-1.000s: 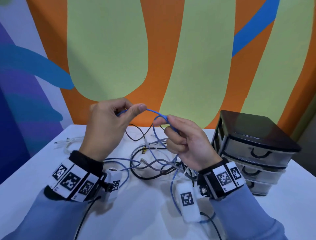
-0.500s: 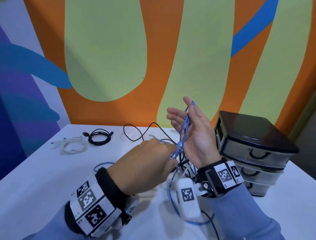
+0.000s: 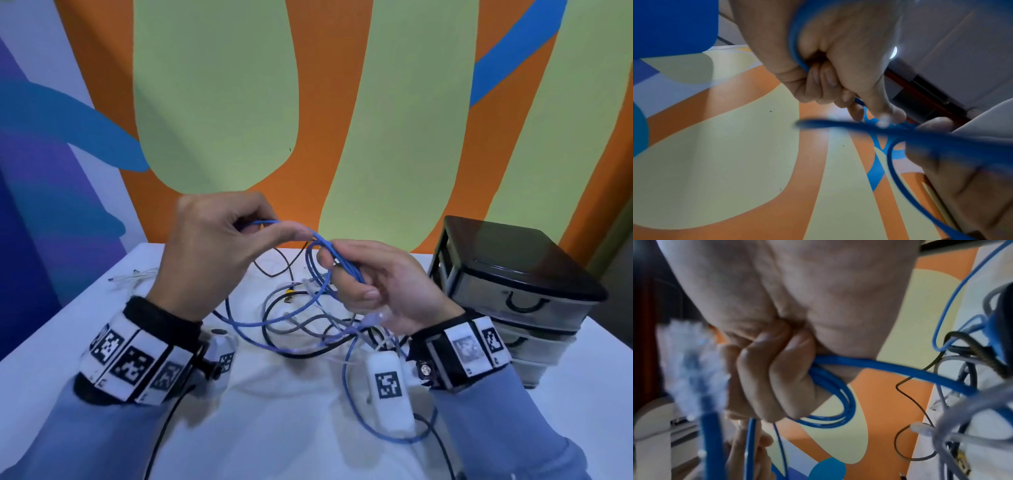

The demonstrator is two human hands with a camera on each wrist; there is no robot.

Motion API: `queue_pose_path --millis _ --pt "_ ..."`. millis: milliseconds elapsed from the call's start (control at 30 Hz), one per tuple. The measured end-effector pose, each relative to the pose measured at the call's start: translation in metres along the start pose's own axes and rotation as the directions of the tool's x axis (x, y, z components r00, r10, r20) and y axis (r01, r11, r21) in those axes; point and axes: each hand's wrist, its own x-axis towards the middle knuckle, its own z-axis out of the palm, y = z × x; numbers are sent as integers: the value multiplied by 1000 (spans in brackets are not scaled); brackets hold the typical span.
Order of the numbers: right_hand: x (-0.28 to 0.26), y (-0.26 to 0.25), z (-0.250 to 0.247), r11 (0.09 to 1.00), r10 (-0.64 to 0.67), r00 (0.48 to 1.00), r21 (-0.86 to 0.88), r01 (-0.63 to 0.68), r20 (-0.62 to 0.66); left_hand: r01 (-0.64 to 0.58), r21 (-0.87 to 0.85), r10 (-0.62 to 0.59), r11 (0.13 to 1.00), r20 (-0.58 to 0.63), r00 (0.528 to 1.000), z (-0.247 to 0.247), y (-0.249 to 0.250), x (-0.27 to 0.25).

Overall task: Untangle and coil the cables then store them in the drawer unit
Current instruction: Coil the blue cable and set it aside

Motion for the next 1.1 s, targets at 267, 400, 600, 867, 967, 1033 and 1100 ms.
queue_pose_path --millis 267,400,600,867,967,1033,1100 --pt "1 -1 -7 973 10 983 -223 -51 -182 62 137 -46 989 -113 992 0 -34 -3" --pt "0 -1 -5 962 -2 984 -268 -46 -178 90 160 -52 983 -230 972 -8 -40 -1" --pt "-2 -4 0 992 -85 995 88 89 -45 139 282 -118 949 -90 989 10 -32 -5" --pt "12 3 3 888 -307 894 241 392 -326 49 317 -205 947 484 851 51 2 -25" --pt "18 9 1 895 -344 829 112 431 -441 22 242 -159 970 565 809 55 22 -26" --pt "22 13 -2 919 -380 800 -89 385 -464 91 240 -217 967 579 786 48 29 -21" --pt "24 18 -3 913 -387 808 -305 269 -445 174 199 -256 965 546 798 36 30 -13"
